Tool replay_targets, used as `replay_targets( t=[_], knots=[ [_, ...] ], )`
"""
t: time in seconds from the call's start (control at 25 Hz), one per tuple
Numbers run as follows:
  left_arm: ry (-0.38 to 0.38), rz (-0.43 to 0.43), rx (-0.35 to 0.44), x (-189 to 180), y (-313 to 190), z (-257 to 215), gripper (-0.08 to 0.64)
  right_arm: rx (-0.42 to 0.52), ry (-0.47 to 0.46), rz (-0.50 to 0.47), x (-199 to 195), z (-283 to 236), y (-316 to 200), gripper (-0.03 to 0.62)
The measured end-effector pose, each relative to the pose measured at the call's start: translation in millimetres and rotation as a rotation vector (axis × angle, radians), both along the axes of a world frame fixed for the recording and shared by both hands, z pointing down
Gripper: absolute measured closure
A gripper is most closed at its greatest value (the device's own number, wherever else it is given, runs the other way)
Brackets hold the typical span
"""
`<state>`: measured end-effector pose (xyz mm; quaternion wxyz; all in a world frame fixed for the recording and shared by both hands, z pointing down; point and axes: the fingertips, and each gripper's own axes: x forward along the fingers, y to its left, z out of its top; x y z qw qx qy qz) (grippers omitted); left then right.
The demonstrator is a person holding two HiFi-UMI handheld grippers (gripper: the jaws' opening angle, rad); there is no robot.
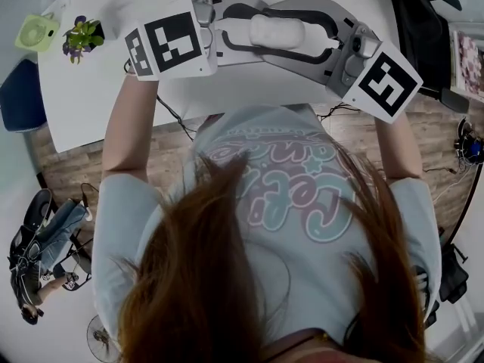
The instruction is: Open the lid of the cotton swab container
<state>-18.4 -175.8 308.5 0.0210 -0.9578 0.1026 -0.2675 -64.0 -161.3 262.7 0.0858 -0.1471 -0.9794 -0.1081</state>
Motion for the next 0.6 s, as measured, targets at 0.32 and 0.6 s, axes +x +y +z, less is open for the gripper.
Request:
replay_targets(
  t=[0.32,0.6],
  knots=[
    [-0.014,0.002,0.009,-0.4,4.0,-0.2,0.367,-0.004,0.0,-0.015,-1.0,0.5,5.4,0.374],
    [-0.025,0.002,0.004,-0.4,6.4,4.4,0.367,-0.038,-0.022,0.003,-1.6,3.2,7.0,0.377]
  ],
)
